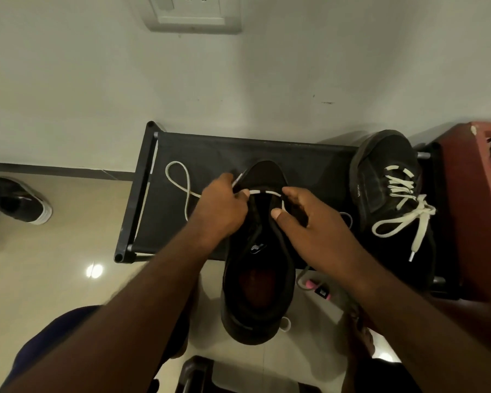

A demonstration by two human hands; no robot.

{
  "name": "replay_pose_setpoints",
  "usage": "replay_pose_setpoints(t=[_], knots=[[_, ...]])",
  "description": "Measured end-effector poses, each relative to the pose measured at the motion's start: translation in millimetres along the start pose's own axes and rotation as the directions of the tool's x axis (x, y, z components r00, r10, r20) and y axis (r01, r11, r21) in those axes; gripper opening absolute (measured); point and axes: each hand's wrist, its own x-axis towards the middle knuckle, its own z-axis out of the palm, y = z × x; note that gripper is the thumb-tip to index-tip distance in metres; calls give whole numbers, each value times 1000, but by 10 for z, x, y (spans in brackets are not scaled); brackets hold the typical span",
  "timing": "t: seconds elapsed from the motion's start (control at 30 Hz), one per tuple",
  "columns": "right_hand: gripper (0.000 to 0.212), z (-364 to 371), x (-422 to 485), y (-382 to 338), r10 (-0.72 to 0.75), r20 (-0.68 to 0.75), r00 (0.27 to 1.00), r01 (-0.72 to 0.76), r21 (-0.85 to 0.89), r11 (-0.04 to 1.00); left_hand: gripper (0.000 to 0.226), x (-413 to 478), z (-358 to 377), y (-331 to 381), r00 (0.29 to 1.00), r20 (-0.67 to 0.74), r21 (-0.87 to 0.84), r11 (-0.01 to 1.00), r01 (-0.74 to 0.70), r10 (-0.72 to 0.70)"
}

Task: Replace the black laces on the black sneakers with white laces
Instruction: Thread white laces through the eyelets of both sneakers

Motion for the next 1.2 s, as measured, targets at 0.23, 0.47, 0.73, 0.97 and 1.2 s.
replay_pose_setpoints(t=[0.23,0.47,0.73,0.97,1.2], knots=[[56,80,-2,56,-19,5,1000,19,13,1000,23,24,35,-36,989,-126,109,992,-64,78],[55,96,14,73,-29,-16,999,29,-18,999,20,22,18,3,991,-75,201,975,-94,111],[58,116,30,86,-30,-18,999,30,-22,999,25,74,-9,-28,998,-56,123,992,-21,28],[58,108,27,73,-23,-20,1000,22,-12,1000,25,107,-16,-114,994,-105,23,1000,16,-14],[61,89,18,62,-10,-22,1000,10,-13,1000,15,164,-66,-165,985,-162,21,998,-54,57]])
